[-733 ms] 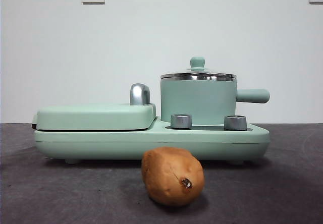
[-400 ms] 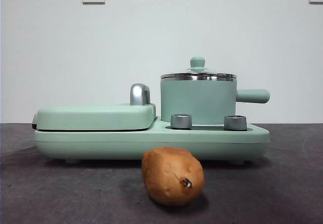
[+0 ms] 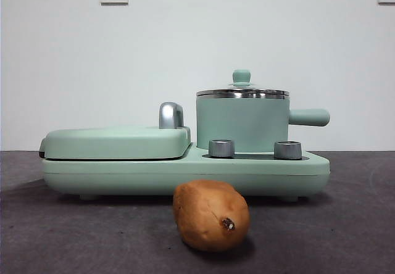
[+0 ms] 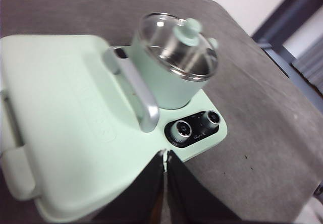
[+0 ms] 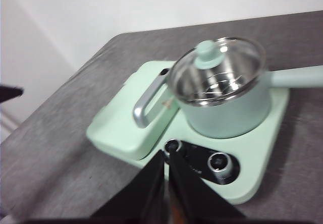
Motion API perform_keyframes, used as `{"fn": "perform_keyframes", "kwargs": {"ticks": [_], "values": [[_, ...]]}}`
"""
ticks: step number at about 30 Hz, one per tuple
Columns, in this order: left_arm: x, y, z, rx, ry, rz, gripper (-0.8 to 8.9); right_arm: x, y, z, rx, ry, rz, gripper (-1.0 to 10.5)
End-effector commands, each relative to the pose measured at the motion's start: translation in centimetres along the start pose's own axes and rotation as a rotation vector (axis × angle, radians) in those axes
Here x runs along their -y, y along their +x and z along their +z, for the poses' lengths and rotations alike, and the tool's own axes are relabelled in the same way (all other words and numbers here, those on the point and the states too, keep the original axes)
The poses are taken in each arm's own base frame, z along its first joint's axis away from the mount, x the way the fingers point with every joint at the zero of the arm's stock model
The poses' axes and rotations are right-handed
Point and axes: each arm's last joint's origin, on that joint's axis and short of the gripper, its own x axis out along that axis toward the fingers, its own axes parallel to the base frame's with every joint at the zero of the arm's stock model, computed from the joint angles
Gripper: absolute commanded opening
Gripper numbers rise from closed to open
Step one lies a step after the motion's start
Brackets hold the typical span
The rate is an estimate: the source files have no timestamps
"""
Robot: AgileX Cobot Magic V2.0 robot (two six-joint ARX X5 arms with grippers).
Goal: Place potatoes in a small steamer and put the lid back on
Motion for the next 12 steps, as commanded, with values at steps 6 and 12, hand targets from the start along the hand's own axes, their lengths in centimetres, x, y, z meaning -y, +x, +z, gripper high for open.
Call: {"fn": "perform_keyframes", "kwargs": {"ticks": [6, 12], "values": [[-0.3, 0.6, 0.6, -0.012, 0.043, -0.010, 1.83, 0.0, 0.3, 0.4, -0.011, -0.027, 0.023, 0.9], [-0.1, 1.2, 0.6, -0.027, 0.050, -0.032, 5.14, 0.0, 0.3, 0.4, -0.011, -0.024, 0.020, 4.2]]}}
